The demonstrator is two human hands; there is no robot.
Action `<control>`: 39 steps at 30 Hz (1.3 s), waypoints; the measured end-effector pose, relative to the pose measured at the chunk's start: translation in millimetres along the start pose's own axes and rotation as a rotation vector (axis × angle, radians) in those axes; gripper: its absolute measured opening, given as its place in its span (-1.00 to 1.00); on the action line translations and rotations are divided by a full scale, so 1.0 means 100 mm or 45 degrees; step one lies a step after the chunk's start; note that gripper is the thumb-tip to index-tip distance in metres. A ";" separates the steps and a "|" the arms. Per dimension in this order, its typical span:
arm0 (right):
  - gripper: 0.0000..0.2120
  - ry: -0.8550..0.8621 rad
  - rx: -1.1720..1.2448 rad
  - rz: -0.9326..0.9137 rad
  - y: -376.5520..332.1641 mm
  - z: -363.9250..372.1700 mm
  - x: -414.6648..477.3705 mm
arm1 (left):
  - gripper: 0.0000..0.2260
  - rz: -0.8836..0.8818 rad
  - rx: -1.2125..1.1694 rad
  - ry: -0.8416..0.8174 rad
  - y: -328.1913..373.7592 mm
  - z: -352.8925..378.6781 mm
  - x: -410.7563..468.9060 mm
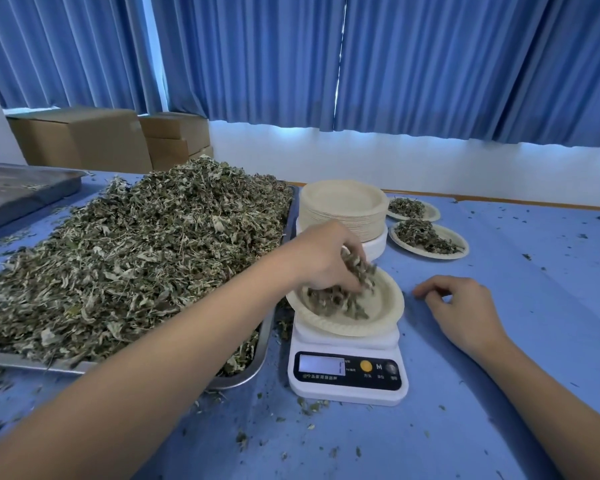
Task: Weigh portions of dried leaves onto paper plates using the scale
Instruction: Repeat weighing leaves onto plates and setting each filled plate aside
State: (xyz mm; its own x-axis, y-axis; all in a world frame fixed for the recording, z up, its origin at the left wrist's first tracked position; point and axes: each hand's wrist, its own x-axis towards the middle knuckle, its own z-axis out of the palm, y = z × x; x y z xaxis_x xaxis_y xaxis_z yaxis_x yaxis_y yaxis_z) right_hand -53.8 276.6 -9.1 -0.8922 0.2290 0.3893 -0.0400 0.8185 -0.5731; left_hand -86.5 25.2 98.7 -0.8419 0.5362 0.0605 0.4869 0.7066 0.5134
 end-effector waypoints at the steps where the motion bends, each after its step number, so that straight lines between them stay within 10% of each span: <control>1: -0.60 -0.001 0.002 0.001 0.00 0.00 0.00 | -0.65 -0.024 -0.009 -0.095 -0.02 0.01 0.00; 9: -0.61 -0.011 0.026 0.020 -0.01 0.00 0.01 | -0.78 -0.122 -0.309 0.079 -0.41 -0.36 -0.08; 12: -0.61 -0.015 0.019 0.015 -0.01 0.01 0.00 | -0.77 -0.269 0.034 0.295 -0.67 -0.45 -0.11; 18: -0.64 -0.026 -0.011 0.004 0.00 0.00 0.00 | -0.43 -0.578 0.409 0.052 -0.96 -0.26 -0.25; 39: -0.65 -0.047 0.008 0.024 -0.02 -0.02 0.00 | -0.82 -0.359 0.422 0.775 -0.94 -0.14 -0.27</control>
State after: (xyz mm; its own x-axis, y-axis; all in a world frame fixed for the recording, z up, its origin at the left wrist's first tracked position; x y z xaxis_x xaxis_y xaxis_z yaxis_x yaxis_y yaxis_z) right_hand -53.1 276.2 -6.6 -0.9089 0.2245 0.3515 -0.0260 0.8107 -0.5848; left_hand -113.1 -62.4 60.7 -0.8784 0.0318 0.4770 0.1969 0.9332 0.3005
